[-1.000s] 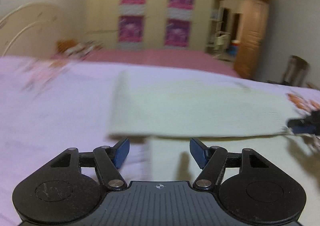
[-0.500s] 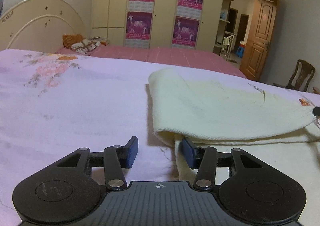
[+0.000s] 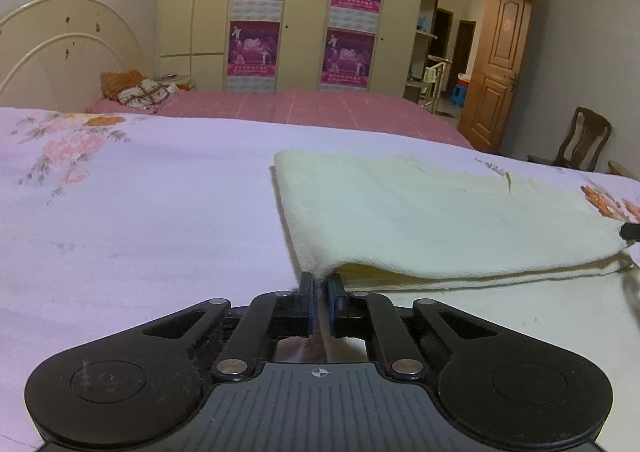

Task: Fold small clothes
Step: 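Grasp the hem with the left tool and fold it up toward the collar, then open the left tool to release the folded hem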

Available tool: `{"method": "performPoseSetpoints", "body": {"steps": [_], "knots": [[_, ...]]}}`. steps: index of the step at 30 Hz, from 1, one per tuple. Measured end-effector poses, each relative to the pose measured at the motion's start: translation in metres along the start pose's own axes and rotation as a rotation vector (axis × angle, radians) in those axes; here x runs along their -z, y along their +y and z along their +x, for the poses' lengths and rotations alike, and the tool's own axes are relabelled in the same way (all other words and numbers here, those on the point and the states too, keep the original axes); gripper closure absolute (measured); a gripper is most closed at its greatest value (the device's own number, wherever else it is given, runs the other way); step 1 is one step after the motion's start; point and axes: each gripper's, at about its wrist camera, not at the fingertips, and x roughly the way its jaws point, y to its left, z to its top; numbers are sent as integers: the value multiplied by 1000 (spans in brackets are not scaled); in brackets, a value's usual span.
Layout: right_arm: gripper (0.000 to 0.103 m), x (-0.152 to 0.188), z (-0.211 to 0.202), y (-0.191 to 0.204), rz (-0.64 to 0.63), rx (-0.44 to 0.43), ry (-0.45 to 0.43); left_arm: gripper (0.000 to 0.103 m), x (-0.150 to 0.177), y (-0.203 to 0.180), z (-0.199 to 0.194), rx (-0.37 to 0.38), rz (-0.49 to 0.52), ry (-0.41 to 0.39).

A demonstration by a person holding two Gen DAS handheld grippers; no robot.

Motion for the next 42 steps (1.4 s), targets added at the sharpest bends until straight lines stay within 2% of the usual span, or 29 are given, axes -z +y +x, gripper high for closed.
{"method": "performPoseSetpoints", "body": {"steps": [8, 12, 14, 16, 17, 18, 20, 22, 24, 25, 27, 28, 30, 33, 35, 37, 39, 42], "knots": [[99, 7, -7, -11, -11, 6, 3, 97, -2, 1, 2, 2, 12, 8], [99, 11, 3, -13, -31, 23, 31, 96, -2, -1, 3, -1, 30, 25], [98, 13, 9, -12, -59, 33, 43, 96, -2, 0, -4, -25, 51, 6], [97, 9, 7, -12, -90, 31, 40, 95, -3, 2, -21, -73, 80, -58], [87, 5, 0, -11, -113, 43, 8, 83, -6, 2, -31, -72, 85, -103], [85, 2, -8, -10, -140, 52, -33, 63, -10, 0, -33, -56, 78, -118], [85, -4, -11, -4, -150, 8, -38, 44, -19, -15, -25, -19, 104, -121], [86, -3, 0, 15, -176, -41, 11, 44, -26, -37, -9, 1, 136, -108], [86, 4, 11, 40, -215, -90, 42, 44, -28, -49, 5, 17, 102, -98], [88, 8, 16, 48, -231, -103, 54, 44, -27, -49, 14, 16, 76, -67], [88, 16, 25, 56, -261, -83, 94, 44, -16, -44, 27, 45, 51, 4], [88, 19, 28, 53, -267, -64, 106, 44, -12, -42, 25, 60, 60, -1], [88, 21, 23, 34, -249, -46, 92, 44, -12, -31, 19, 96, 57, 7], [90, 17, 15, 17, -218, -50, 86, 44, -23, -21, 14, 73, 46, -40], [83, 9, 15, 20, -181, -58, 55, 44, -30, -22, 24, 70, 16, -37], [83, 5, 23, 27, -128, -79, 45, 44, -39, -34, 35, 84, 12, -35], [83, -1, 38, 40, -84, -86, 53, 44, -46, -58, 45, 110, 55, -38], [83, -5, 55, 70, -124, -114, 44, 44, -51, -96, 67, 134, 109, -17]]}}
